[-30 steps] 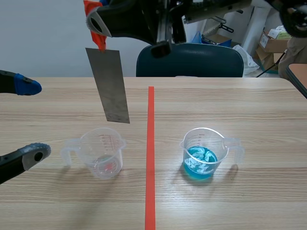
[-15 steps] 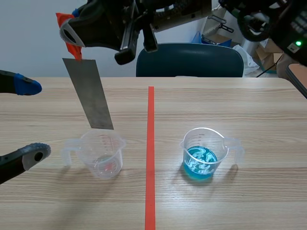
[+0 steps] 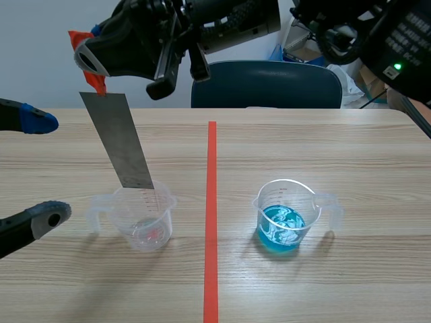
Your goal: Do the redox reaction experiment
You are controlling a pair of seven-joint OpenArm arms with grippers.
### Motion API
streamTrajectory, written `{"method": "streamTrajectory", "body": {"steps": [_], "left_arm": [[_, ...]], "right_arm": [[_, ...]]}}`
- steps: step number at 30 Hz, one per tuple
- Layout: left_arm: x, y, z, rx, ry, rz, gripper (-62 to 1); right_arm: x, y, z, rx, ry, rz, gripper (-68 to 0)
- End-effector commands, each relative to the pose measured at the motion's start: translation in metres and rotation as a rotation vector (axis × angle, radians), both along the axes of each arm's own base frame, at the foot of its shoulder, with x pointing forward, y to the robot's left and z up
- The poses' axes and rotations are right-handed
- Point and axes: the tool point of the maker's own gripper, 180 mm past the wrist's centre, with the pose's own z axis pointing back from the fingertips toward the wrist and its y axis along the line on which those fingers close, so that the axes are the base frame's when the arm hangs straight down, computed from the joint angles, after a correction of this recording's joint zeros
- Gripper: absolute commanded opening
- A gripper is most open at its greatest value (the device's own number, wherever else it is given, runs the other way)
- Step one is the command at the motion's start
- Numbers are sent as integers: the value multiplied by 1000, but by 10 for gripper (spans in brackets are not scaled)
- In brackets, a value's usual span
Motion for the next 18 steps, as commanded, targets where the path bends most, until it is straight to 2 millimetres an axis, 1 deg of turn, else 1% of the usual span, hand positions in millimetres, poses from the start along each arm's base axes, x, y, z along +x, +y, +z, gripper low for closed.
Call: {"method": "streamTrajectory", "body": {"steps": [1,6,18], "left_arm": [[1,-1,5,-24,-9,6,14],[1,-1,5,-24,-9,6,14],[1,-1,5,-24,-9,6,14]], "right_arm": [[-3,5,12,24,-27,27,-669],[-7,7,8,12,-20,41,-669],[-6,7,5,1,-25,38,-669]]}}
